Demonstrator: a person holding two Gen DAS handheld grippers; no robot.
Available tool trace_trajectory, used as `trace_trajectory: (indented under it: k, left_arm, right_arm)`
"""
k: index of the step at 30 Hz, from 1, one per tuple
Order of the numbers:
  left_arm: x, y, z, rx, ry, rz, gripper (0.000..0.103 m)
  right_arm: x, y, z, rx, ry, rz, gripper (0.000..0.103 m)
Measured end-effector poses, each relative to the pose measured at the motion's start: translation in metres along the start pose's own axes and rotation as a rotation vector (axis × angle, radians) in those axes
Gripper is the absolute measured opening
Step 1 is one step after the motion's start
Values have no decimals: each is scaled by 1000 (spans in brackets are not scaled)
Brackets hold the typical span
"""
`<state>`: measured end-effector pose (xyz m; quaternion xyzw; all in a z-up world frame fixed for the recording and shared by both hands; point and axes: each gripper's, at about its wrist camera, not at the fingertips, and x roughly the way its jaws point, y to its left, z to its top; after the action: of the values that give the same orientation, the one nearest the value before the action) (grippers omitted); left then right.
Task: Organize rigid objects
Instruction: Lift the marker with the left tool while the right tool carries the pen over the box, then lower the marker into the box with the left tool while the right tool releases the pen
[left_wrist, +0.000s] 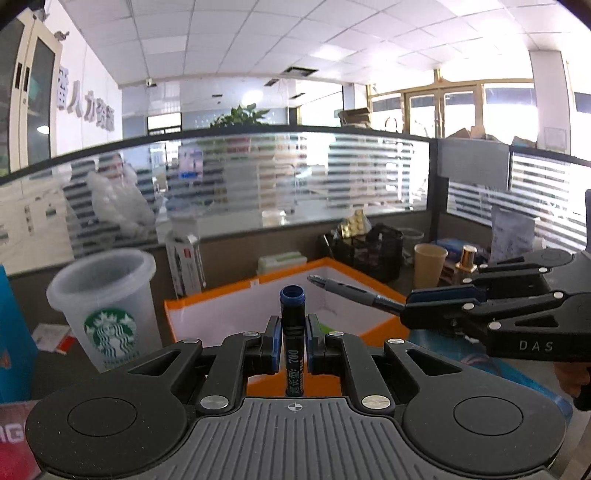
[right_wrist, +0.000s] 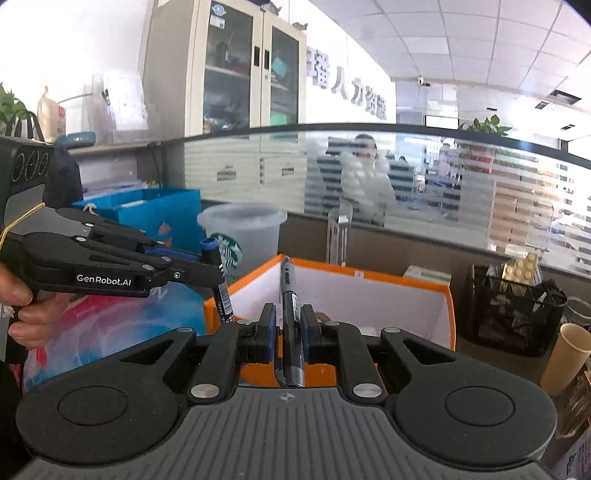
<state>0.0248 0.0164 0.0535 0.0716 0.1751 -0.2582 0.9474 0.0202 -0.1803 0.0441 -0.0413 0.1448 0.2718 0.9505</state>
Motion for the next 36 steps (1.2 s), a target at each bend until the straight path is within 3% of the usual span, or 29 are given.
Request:
trace_trajectory:
  k: [8,24,36]
  left_arm:
    - [8,2,15,-1,-16,11,11]
    - [35,16,41,-8,-29,13,11]
    - [92,44,28,-83,76,9,11]
  right_arm:
    - [1,-6,10,13,-45,-3,13]
    - [23,-22,22,41,-53,-36,13]
    - [77,-49,15,101,10,-50,13]
